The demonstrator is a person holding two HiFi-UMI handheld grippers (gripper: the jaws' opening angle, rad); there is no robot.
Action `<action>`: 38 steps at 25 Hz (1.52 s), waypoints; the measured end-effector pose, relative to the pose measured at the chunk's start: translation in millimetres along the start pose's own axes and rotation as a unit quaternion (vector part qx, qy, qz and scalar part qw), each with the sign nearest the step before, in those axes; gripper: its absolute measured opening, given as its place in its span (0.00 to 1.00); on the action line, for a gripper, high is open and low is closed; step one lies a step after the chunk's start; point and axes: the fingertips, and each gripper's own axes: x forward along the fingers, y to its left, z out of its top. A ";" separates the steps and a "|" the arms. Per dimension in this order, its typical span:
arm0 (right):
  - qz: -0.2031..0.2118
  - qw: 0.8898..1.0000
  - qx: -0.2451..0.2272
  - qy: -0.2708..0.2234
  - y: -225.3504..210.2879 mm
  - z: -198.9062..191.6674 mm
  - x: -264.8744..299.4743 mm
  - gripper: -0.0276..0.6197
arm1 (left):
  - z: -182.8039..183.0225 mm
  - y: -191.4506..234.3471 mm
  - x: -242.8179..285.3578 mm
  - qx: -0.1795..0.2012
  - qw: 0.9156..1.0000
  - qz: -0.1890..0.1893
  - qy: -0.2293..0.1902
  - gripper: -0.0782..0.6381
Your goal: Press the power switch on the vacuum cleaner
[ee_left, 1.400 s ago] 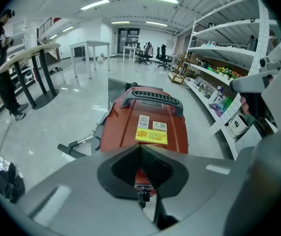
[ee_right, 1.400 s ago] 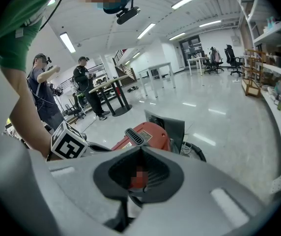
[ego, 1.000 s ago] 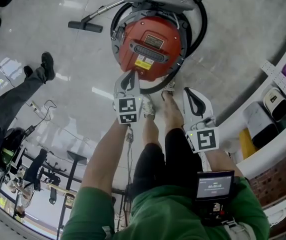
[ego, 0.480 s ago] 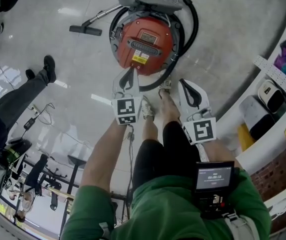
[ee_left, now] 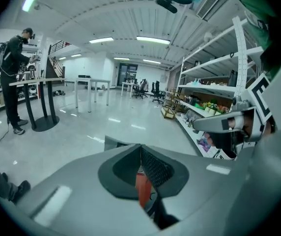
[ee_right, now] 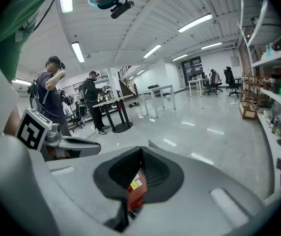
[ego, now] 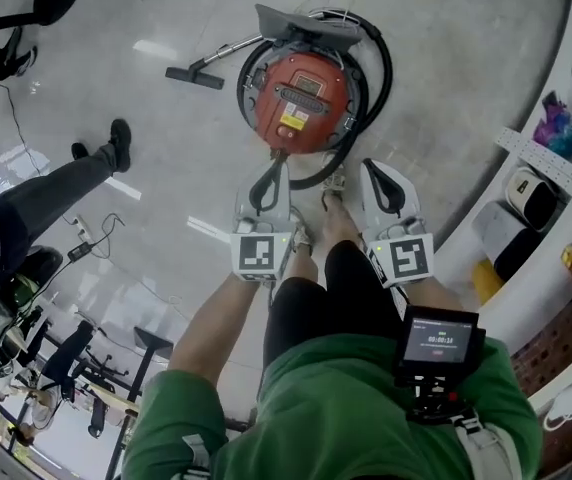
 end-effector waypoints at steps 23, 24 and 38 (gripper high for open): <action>-0.013 0.990 -0.031 -0.135 99.9 138.2 -123.7 0.05 | 134.8 -28.9 -176.5 0.001 0.986 -0.024 -0.163 0.12; -0.013 0.989 -0.031 -0.141 105.5 143.2 -131.3 0.05 | 139.5 -31.0 -185.8 -0.002 0.985 -0.025 -0.169 0.12; -0.023 0.972 -0.039 -0.231 166.8 189.9 -223.0 0.05 | 186.9 -62.4 -288.1 0.018 0.970 -0.053 -0.236 0.12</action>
